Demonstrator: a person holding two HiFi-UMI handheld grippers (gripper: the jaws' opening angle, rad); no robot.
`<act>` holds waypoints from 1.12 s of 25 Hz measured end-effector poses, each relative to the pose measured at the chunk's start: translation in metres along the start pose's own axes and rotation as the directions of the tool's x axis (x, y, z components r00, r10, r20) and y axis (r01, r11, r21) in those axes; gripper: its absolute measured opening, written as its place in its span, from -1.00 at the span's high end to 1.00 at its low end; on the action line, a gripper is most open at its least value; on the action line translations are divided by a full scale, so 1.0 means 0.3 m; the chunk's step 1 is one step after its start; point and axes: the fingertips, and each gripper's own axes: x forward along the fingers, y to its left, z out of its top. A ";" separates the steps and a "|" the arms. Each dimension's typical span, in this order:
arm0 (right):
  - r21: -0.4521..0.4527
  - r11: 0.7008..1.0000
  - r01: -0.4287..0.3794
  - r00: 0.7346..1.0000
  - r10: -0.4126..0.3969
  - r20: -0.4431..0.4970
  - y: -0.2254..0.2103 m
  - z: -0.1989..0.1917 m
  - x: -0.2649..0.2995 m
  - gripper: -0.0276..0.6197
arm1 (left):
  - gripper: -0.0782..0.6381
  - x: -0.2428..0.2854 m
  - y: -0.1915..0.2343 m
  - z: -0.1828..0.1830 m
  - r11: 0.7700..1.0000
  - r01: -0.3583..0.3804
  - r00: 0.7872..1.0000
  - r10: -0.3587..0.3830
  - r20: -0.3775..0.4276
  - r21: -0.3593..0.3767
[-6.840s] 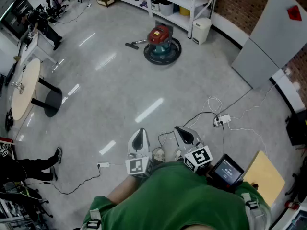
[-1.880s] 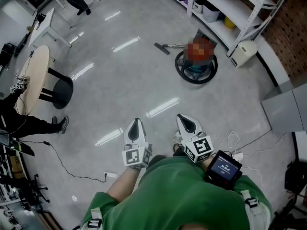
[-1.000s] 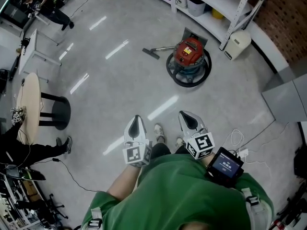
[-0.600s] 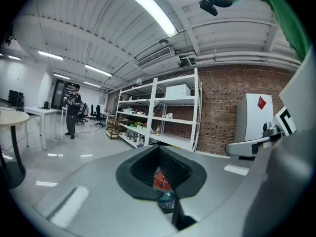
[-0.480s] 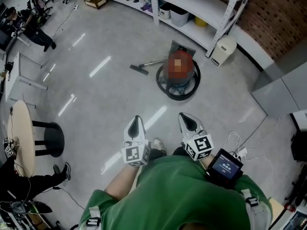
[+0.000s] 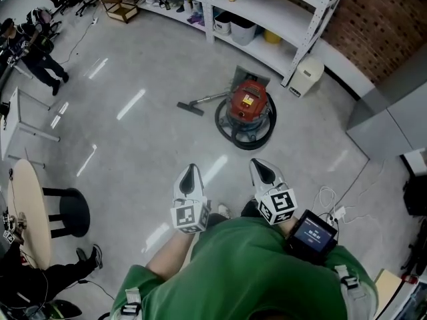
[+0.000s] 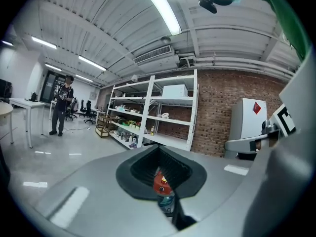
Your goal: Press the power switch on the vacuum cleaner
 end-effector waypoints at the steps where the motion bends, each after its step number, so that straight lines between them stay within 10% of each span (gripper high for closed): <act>1: 0.002 1.000 0.007 1.000 -0.007 0.003 -0.012 0.006 0.015 0.91 | 0.76 0.020 0.002 0.002 1.000 0.006 1.000 -0.006 -0.002 0.000; 28: 0.124 0.991 0.041 0.999 -0.040 -0.010 -0.761 0.126 0.512 0.91 | 0.76 0.878 -0.203 0.011 0.994 0.032 0.990 -0.018 -0.138 0.101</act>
